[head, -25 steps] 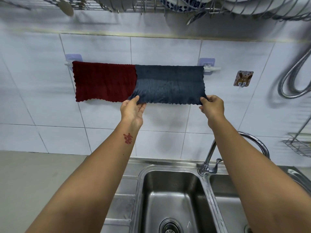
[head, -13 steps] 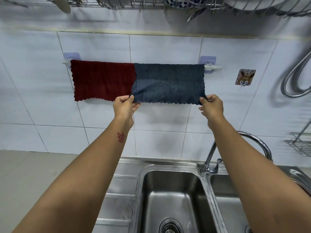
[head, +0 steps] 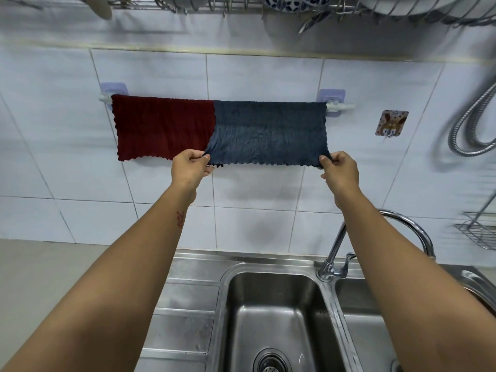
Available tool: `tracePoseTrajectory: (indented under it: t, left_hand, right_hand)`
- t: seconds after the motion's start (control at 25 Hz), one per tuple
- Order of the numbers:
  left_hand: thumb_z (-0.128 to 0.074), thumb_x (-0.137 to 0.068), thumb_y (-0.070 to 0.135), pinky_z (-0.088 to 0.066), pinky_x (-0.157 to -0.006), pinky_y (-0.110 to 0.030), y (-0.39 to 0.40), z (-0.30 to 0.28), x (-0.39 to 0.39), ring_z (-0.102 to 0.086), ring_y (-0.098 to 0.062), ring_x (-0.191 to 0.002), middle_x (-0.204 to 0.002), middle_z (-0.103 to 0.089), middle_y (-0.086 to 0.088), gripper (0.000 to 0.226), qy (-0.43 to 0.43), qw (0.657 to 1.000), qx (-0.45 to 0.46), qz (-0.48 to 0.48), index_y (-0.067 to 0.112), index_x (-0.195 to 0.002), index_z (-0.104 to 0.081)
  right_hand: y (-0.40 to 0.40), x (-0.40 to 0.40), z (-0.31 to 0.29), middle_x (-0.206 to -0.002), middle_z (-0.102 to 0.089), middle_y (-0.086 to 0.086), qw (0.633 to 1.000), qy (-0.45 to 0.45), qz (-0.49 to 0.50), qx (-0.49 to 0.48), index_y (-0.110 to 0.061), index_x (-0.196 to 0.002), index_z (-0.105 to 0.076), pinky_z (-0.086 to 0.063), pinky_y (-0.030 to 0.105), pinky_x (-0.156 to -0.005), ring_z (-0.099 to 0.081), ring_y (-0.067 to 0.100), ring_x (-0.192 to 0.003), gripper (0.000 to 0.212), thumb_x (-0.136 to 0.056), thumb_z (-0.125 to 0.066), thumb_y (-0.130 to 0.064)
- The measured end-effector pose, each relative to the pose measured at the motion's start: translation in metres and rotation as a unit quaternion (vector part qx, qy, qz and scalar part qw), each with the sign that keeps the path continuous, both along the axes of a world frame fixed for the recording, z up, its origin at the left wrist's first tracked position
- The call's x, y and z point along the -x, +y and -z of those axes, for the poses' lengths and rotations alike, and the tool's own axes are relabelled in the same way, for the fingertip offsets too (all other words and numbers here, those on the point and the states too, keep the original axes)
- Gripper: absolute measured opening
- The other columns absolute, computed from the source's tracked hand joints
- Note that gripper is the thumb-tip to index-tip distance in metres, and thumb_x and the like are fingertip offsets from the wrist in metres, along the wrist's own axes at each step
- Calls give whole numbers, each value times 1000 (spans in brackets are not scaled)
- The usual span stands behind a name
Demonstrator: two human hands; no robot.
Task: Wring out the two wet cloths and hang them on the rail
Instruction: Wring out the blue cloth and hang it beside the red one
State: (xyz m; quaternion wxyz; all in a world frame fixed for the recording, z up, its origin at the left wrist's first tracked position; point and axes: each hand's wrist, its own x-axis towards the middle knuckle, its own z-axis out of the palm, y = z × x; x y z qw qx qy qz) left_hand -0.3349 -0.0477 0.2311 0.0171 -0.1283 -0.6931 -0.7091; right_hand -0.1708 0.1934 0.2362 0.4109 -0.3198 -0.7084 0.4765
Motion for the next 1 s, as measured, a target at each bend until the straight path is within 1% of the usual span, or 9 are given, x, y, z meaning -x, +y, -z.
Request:
tracePoseTrajectory:
  t: [0.12, 0.28, 0.4, 0.48, 0.6, 0.68, 0.8, 0.92, 1.0]
  left_hand:
    - [-60, -94, 14, -54, -66, -21, -1, 5, 3, -63, -12, -63, -78, -64, -6, 8, 4, 1000, 9, -2, 7, -92, -60]
    - [-60, -94, 15, -55, -68, -23, 1, 11, 9, -63, -13, -65, -76, -65, -6, 13, -1, 1000, 6, 0, 13, -81, -58]
    - [-59, -95, 15, -55, -70, -23, 2, 14, 15, -64, -13, -68, -79, -65, -5, 9, -10, 1000, 0, 24, 8, -90, -59]
    - [-57, -96, 16, -55, -70, -23, 3, 16, 18, -65, -15, -71, -82, -65, -5, 11, -14, 999, 5, 43, 6, -98, -58]
    - [-55, -97, 15, -55, -72, -24, 3, 15, 19, -66, -17, -73, -86, -64, -6, 7, -14, 998, 13, 58, 11, -91, -55]
    - [-54, -97, 12, -56, -75, -25, 4, 14, 19, -68, -17, -79, -92, -64, -8, 11, -16, 998, -3, 66, 14, -87, -53]
    - [-50, -97, 2, -56, -82, -27, 5, 12, 15, -70, -21, -88, -102, -65, -13, 10, -32, 994, -52, 88, 11, -95, -53]
    - [-46, -97, 1, -55, -86, -29, 5, 6, 14, -70, -23, -95, -111, -66, -13, 23, -58, 988, -66, 128, 5, -118, -56]
    - [-49, -98, 10, -54, -88, -31, 9, 4, 13, -68, -24, -98, -113, -66, -11, 24, -95, 980, -85, 150, 6, -121, -56]
  right_hand:
    - [1, -1, 2, -89, -69, 2, 1000, -3, 4, -11, -13, -89, -55, -48, 34, -76, -61, 22, -81, 16, -93, -56, -28]
    - [4, 4, 4, -92, -69, 4, 1000, -14, 7, -12, -12, -90, -56, -47, 33, -74, -60, 22, -81, 16, -94, -55, -27]
    - [8, 6, 8, -90, -69, 1, 1000, -15, 7, -7, -13, -90, -57, -51, 38, -84, -62, 23, -87, 14, -94, -54, -26]
    - [9, 8, 10, -90, -68, -1, 1000, -22, 6, -4, -14, -91, -57, -49, 39, -86, -62, 24, -90, 13, -95, -53, -26]
    - [10, 13, 12, -92, -68, 0, 1000, -18, 4, 9, -16, -90, -56, -47, 34, -80, -62, 24, -88, 12, -95, -53, -26]
    - [10, 17, 13, -92, -66, 1, 1000, -6, 2, 19, -18, -85, -52, -48, 35, -77, -61, 23, -85, 13, -94, -54, -26]
    - [10, 19, 15, -91, -62, -1, 998, 26, -21, 45, -17, -85, -50, -48, 33, -77, -63, 17, -80, 11, -95, -53, -22]
    - [10, 17, 13, -95, -62, -4, 995, 44, -56, 74, -20, -97, -55, -49, 30, -81, -62, 13, -78, 5, -96, -51, -16]
    - [10, 16, 8, -98, -62, -3, 991, 42, -88, 91, -19, -113, -58, -49, 31, -82, -60, 13, -79, 21, -96, -49, -11]
